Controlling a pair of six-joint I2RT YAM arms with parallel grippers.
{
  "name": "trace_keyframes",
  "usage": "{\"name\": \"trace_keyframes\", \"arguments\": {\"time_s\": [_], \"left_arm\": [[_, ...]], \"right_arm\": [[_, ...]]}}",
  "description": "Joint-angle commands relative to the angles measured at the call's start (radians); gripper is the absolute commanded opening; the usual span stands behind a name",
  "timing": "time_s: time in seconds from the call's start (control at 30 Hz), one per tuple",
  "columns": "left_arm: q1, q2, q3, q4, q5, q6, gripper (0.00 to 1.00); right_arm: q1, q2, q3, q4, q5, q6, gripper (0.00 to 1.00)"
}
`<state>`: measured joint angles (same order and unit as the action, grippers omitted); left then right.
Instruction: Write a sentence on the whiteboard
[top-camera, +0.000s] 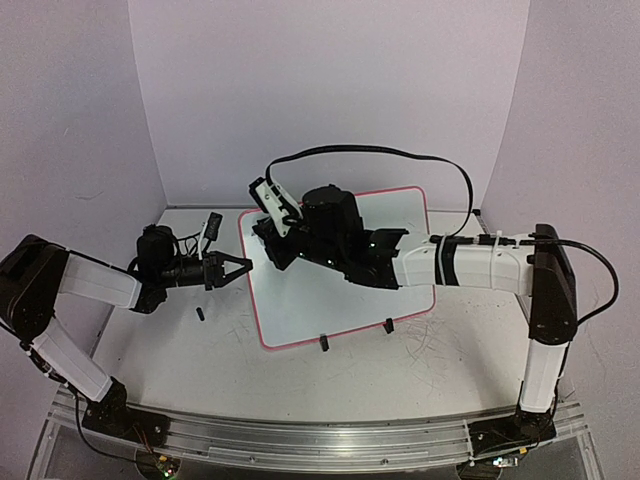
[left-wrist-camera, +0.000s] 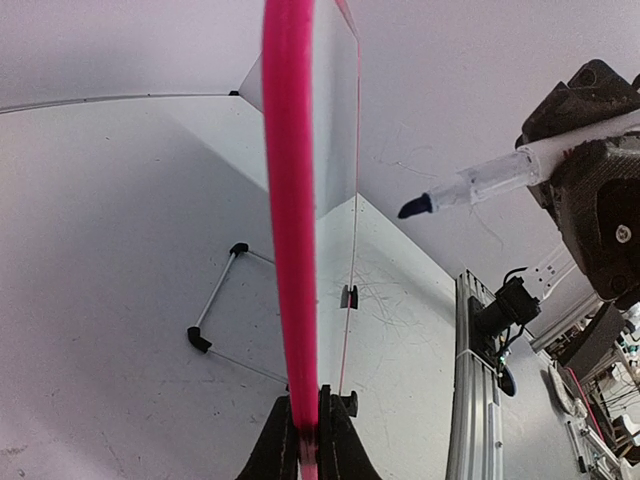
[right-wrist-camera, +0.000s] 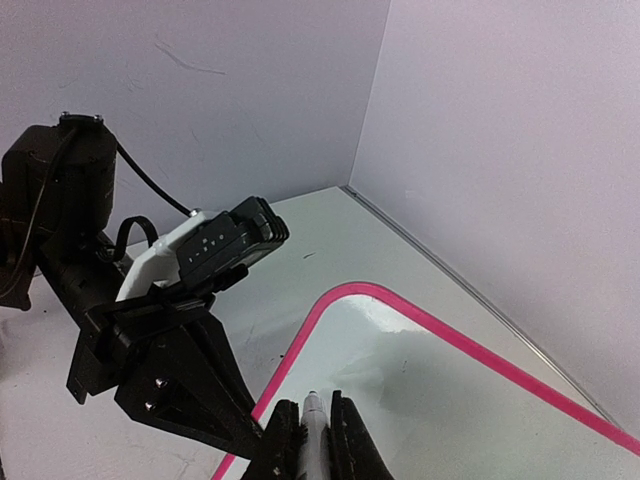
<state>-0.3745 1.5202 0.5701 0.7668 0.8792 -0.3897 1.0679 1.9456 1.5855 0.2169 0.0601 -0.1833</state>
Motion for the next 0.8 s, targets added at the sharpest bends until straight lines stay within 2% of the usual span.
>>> {"name": "trace_keyframes", "arguments": {"time_s": [0.0,0.27,0.77], "left_arm": [[-0.006,0.016,0.045,0.021,0.011,0.033,0.04],[-0.008,0.018,0.043,0.02,0.008,0.046,0.0],[-0.008,0.015,0.045,0.019,0.009,0.051,0.0]], "right_arm": [[0.004,0.019,0.053,0.029,0.017,-0.008,0.0],[0.005,0.029,0.064,0.029,0.018,-0.014,0.0],[0.003,0.046,0.072,0.027,0.069,-0.004,0.0]]}}
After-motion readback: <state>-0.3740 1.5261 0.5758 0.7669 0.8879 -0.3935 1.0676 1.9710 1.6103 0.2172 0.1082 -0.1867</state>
